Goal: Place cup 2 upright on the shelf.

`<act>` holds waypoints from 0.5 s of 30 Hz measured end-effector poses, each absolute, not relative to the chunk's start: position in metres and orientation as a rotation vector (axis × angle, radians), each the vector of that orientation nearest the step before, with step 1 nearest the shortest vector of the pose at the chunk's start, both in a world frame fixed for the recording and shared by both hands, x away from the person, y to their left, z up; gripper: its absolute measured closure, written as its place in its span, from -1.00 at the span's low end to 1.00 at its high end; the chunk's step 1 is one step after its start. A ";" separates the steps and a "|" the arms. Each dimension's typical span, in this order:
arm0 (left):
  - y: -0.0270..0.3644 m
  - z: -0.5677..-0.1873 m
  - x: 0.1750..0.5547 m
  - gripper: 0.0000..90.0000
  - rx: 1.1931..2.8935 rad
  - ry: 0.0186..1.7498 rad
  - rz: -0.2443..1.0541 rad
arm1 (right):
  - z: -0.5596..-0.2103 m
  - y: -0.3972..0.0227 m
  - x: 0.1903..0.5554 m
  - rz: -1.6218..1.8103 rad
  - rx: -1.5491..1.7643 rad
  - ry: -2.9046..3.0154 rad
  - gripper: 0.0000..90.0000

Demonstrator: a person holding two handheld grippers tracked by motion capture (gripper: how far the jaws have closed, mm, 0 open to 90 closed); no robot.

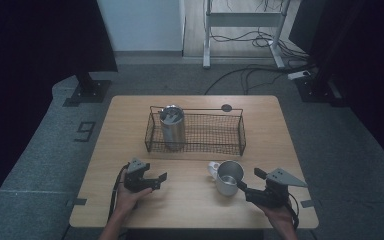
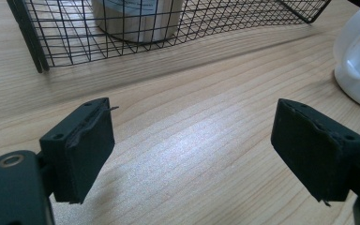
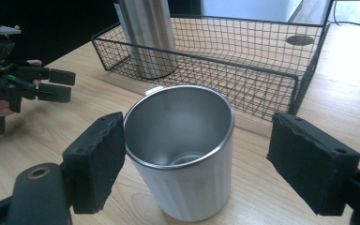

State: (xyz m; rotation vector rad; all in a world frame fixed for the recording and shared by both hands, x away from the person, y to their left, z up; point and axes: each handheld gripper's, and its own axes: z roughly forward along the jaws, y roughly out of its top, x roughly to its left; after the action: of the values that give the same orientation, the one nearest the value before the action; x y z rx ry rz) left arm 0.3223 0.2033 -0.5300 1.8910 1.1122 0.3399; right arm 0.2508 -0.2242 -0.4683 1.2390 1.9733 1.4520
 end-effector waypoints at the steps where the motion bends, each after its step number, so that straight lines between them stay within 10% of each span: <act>1: 0.203 -0.530 0.322 -0.69 1.891 1.112 0.340 | -0.468 -0.223 0.251 1.449 1.236 1.980 -0.59; 15: 0.200 -0.534 0.323 -0.69 1.921 1.112 0.332 | -0.481 -0.208 0.260 1.412 1.229 2.031 -0.74</act>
State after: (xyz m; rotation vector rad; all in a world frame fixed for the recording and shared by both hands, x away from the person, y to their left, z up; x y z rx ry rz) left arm 0.3230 0.1995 -0.5344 1.9207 1.1120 0.3316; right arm 0.2602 -0.2079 -0.4811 1.2289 2.0307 1.4119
